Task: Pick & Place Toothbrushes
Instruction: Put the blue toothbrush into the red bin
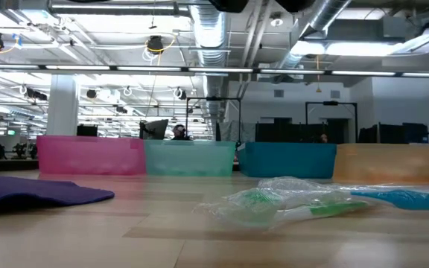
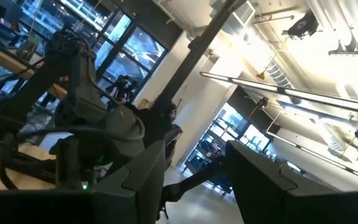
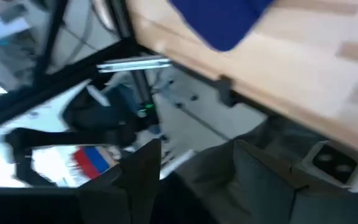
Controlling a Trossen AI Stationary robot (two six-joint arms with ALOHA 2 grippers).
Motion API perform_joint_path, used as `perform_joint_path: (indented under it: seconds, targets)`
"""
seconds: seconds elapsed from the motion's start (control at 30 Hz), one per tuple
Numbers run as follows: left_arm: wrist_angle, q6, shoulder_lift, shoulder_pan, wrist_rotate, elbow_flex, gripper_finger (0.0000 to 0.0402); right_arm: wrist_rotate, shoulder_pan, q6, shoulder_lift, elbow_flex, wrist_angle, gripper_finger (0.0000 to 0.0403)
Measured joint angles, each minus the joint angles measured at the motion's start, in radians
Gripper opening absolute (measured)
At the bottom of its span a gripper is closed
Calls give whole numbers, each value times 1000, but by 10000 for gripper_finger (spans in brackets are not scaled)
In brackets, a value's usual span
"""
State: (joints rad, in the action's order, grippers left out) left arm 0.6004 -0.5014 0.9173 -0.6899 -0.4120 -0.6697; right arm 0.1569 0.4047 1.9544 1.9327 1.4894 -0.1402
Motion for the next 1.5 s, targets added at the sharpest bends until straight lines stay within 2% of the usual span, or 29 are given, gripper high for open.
perform_joint_path:
  seconds: [0.17, 0.3, 0.4, 0.5, 0.6, 0.67, 0.7, 0.8, 0.93, 1.03, 1.1, 1.3, 1.5]
  targets:
    - [-1, -12, 0, 0, 0, 0, 163, -24, -26, 28, 0, 0, 78, 198]
    - [0, -28, 0, 0, -1, 0, 163, -26, -45, 115, 0, 0, 80, 192]
    - [5, -61, 1, 2, -1, 0, 163, -27, -42, 97, 0, 0, 41, 187]
    - [11, -160, -4, 2, 9, 0, 163, -27, -51, 12, 0, 0, -30, 184]
    - [13, -181, -23, 2, 124, 0, 163, -30, -84, -44, 0, 0, -71, 182]
    - [12, -173, -35, 2, 179, 0, 163, -82, -99, -27, 1, 0, -49, 181]
    - [7, -159, -43, 2, 207, 0, 163, -123, -96, 4, 1, 0, -35, 180]
    - [-4, -165, -75, 2, 328, 0, 163, -282, -46, 294, 0, 0, -67, 178]
    - [-37, -180, -124, 2, 495, 0, 163, -394, -6, 396, 2, 0, -20, 175]
    - [-53, -181, -157, 2, 563, 0, 163, -460, 1, 416, 2, 0, -20, 176]
    - [-62, -187, -174, 2, 598, 0, 163, -460, 0, 423, 2, 0, -52, 177]
    - [-100, -222, -210, 2, 721, 0, 163, -360, -38, 430, 2, 0, -142, 174]
    - [-126, -220, -253, 10, 778, 0, 163, -269, -42, 438, 2, -1, -203, 166]
